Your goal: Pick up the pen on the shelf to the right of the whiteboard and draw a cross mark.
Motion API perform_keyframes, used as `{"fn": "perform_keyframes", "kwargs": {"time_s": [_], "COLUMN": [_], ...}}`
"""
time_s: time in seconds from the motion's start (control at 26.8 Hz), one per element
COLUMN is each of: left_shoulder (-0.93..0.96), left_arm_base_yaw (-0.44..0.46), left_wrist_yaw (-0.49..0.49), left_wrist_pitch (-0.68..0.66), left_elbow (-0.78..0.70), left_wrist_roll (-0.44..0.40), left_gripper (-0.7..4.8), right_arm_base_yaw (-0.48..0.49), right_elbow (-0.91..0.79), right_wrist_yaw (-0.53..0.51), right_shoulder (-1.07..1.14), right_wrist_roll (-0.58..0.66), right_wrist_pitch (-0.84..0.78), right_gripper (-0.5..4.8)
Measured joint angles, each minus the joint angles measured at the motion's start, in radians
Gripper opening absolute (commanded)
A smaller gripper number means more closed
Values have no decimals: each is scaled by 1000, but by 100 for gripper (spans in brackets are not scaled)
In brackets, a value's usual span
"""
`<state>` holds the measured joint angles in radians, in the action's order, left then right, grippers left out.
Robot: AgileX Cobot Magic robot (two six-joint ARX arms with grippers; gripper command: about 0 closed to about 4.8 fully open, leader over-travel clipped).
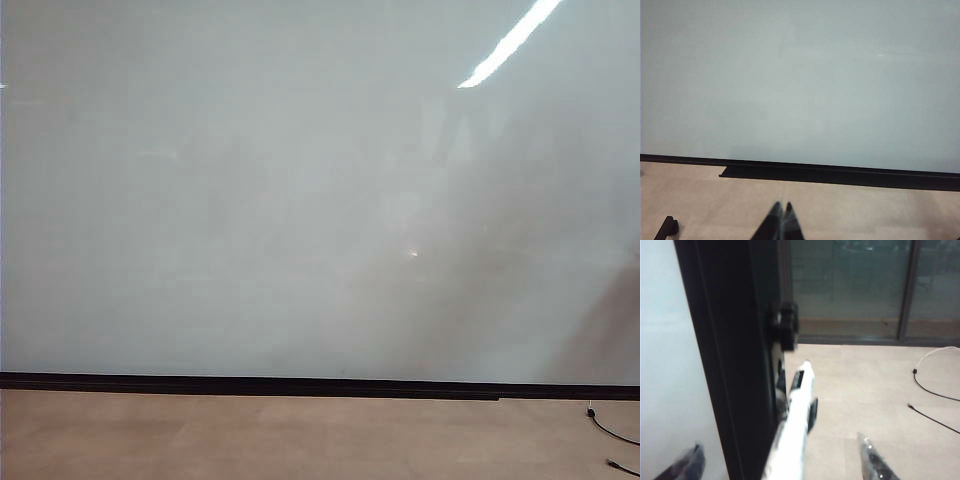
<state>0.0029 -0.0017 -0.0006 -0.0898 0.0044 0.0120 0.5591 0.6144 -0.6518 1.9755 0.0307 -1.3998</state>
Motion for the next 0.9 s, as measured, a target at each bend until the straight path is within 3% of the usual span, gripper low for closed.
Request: {"fn": "perform_keyframes", "kwargs": {"time_s": [0.78,0.9], "left_shoulder": [0,0], "left_arm_base_yaw": [0,0], "left_wrist_yaw": [0,0], "left_wrist_pitch": [0,0], "left_elbow": [0,0], "left_wrist_roll": [0,0], "left_gripper": [-5,-4], "right_arm_base_yaw": [-24,-24], "right_elbow": [32,32], "right_wrist_yaw": [43,51], "right_shoulder": [13,13], "right_wrist_roll": [61,63], "right_wrist_pitch": [0,0], "right_gripper": [354,320]}}
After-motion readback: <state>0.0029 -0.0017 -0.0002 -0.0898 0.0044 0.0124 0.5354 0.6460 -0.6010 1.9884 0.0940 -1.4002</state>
